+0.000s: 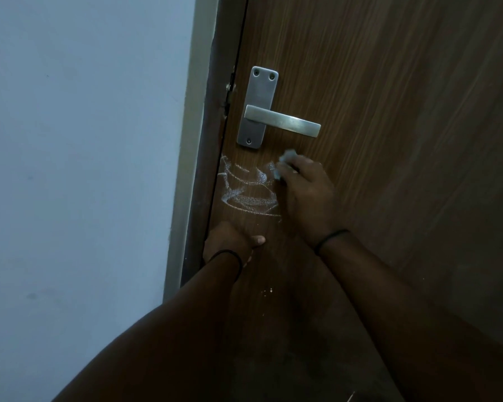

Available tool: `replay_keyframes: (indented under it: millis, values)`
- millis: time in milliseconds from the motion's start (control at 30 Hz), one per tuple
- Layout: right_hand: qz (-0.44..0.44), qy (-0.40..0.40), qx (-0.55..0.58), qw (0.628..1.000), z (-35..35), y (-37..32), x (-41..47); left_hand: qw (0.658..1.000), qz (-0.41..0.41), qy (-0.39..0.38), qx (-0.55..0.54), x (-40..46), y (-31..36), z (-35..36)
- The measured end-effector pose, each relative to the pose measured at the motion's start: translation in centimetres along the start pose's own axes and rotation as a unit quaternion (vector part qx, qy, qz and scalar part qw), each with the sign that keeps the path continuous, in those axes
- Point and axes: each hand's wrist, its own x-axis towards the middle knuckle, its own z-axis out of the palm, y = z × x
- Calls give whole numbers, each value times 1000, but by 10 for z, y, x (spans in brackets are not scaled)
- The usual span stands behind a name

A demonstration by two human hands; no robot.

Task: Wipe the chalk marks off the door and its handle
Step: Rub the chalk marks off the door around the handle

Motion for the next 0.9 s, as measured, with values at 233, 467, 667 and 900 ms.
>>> replay_keyframes:
  millis: [233, 467, 667, 900]
  values:
    - [-127, -125, -87, 980, 0, -14, -31, 1000, 10, 1, 2, -3, -1, -1]
    - [-65, -153, -179, 970, -11, -6, -20, 1000, 3, 0, 0, -5, 0, -2]
    - [-92, -225, -163, 956, -2, -19, -29, 1000, 10, 3, 22, -1, -3, 1]
    - [-60, -238, -131, 961, -24, -18, -16, 960, 135, 117, 215, -21, -12, 1]
